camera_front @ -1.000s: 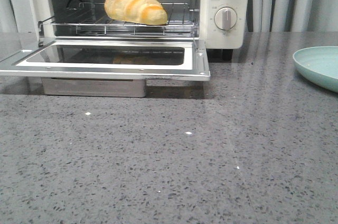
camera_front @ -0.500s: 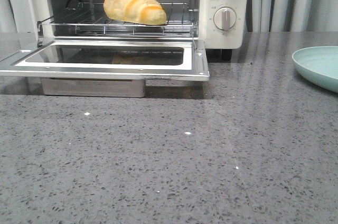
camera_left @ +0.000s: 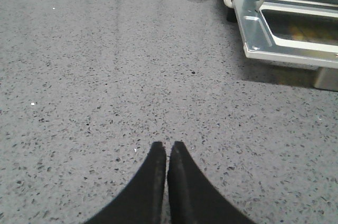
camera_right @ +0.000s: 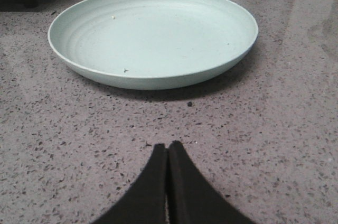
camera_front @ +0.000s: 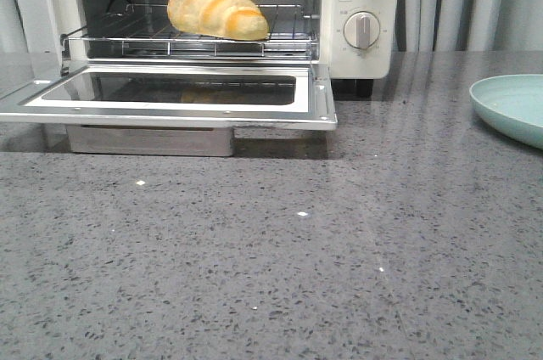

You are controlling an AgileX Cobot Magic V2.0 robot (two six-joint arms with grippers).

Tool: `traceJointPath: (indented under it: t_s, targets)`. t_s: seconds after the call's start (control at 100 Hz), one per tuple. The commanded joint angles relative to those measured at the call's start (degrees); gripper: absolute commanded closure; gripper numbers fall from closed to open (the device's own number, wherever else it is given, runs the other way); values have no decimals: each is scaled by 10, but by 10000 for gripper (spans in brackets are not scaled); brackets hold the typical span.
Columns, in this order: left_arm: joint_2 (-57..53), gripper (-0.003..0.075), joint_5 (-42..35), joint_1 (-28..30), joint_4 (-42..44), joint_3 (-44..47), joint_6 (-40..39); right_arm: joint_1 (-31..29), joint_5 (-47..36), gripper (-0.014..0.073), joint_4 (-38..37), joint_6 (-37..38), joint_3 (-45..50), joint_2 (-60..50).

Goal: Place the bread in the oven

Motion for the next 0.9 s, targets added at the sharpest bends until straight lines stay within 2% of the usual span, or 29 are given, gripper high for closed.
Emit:
traceJointPath:
  t_s: [0.0, 0.89]
  targets:
    - [-16, 741, -39, 1, 1, 14, -2, -3, -21, 662, 0, -4, 15, 5]
    - [-16, 741, -40, 1, 28, 14, -2, -3, -21, 662, 0, -4, 15, 5]
